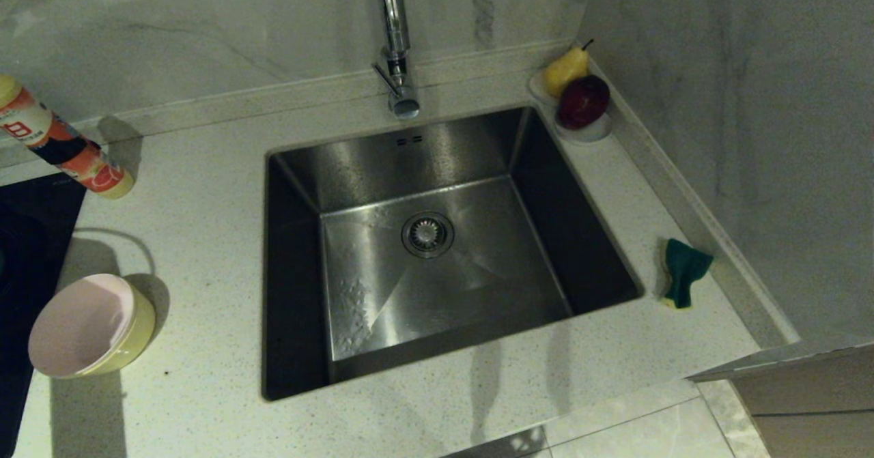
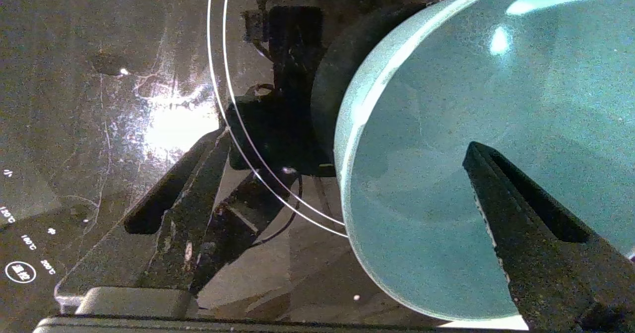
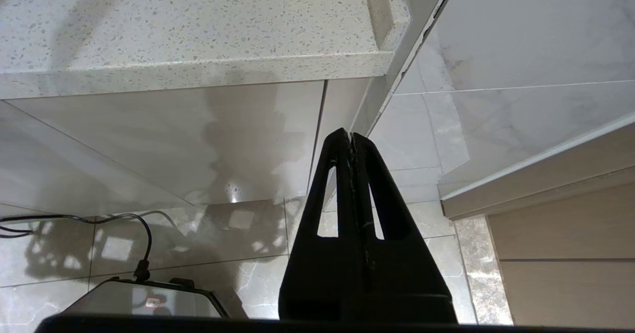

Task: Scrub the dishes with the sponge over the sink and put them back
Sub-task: Place the bowl on the bowl

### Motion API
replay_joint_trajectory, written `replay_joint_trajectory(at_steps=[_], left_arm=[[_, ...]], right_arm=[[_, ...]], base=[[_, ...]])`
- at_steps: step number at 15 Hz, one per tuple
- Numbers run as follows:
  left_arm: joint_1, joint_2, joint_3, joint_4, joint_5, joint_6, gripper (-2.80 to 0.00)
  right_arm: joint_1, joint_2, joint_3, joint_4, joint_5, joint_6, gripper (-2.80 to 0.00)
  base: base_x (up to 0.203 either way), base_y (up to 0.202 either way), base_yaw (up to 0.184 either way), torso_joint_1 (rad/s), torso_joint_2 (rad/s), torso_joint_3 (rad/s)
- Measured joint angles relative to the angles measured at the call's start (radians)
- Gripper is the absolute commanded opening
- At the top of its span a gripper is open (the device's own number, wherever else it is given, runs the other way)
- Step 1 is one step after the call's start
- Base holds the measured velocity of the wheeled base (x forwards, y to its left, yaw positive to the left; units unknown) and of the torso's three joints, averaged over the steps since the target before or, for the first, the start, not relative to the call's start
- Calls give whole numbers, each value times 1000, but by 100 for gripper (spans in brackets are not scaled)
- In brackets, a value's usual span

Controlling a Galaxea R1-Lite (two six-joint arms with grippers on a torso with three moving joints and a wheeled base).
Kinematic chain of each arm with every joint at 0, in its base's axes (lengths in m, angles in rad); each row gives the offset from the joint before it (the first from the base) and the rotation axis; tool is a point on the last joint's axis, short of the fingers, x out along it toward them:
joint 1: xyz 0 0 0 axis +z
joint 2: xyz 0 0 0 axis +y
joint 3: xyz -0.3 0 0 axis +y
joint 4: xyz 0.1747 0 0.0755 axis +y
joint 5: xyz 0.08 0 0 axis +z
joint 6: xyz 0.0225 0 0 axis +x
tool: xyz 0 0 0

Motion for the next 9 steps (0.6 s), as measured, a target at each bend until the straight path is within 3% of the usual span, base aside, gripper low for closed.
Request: replay_joint_trajectory(at_steps=[9], left_arm=[[0,-16,-1,16,-15,-1,-280]], right_arm=[[0,0,0,0,0,0,-280]], base=[[0,0,0,0,0,0]])
